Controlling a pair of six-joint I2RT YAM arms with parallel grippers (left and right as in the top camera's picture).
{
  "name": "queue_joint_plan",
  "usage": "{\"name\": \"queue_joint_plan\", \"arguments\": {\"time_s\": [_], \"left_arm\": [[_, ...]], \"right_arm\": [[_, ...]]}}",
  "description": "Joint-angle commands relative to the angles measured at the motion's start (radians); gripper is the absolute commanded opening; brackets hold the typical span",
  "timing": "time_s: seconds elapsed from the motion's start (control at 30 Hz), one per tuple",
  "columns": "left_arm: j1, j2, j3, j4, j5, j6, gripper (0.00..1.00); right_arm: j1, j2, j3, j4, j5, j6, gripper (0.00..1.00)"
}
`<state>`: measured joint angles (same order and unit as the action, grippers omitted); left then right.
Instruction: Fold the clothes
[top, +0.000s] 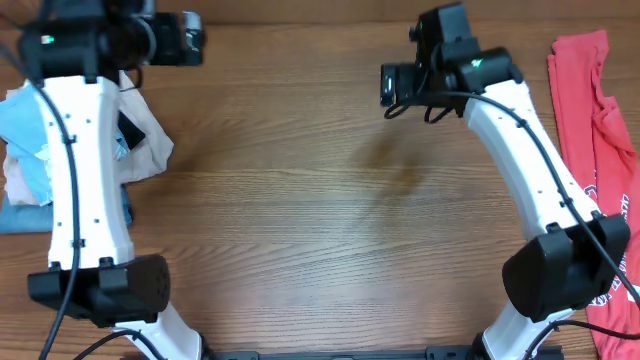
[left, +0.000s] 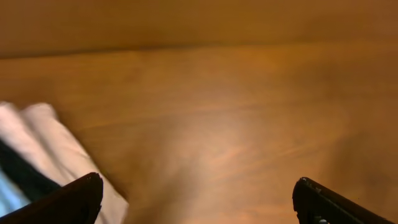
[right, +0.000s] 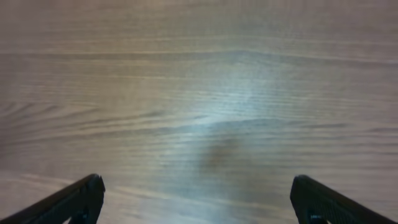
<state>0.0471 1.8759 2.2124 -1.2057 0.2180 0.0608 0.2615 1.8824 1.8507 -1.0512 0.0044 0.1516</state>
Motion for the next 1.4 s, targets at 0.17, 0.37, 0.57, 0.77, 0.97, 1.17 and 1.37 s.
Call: {"name": "queue_joint_plan", "arguments": {"time_s": [0.17, 0.37, 0.57, 0.77, 0.97, 1.17, 1.37], "left_arm": [[-0.035, -0.041, 0.014, -0.302, -0.03, -0.072, 0.84], [-0.073, -0.14, -0.026, -0.406, -0.08, -0.069, 0.82], [-0.113, -0.384, -0.206, -0.293, -0.138, -0.082, 0.83], [-0.136, -0.755, -0.618, -0.055, -0.152, -0.043, 0.87], [-0.135, -1.136, -1.02, 0.137, -0.252, -0.081, 1.0], [-0.135, -1.306, -1.238, 0.219, -0.286, -0.084, 1.0], [-0.135, -1.299, -1.302, 0.109, -0.288, -0.084, 1.0]], "right_arm": [[-0.016, -0.089, 0.14, -0.173, 0.013, 0.03, 1.0], [-0.016, -0.237, 0.1, -0.223, 0.04, 0.071, 1.0], [-0.016, -0.442, -0.1, -0.201, 0.073, 0.119, 1.0], [-0.016, -0.81, -0.536, 0.054, 0.089, 0.138, 1.0], [-0.016, -1.133, -0.856, 0.208, 0.137, 0.138, 1.0], [-0.016, -1.228, -0.933, 0.178, 0.201, 0.137, 1.0], [-0.016, -1.214, -0.933, 0.055, 0.201, 0.137, 1.0]]}}
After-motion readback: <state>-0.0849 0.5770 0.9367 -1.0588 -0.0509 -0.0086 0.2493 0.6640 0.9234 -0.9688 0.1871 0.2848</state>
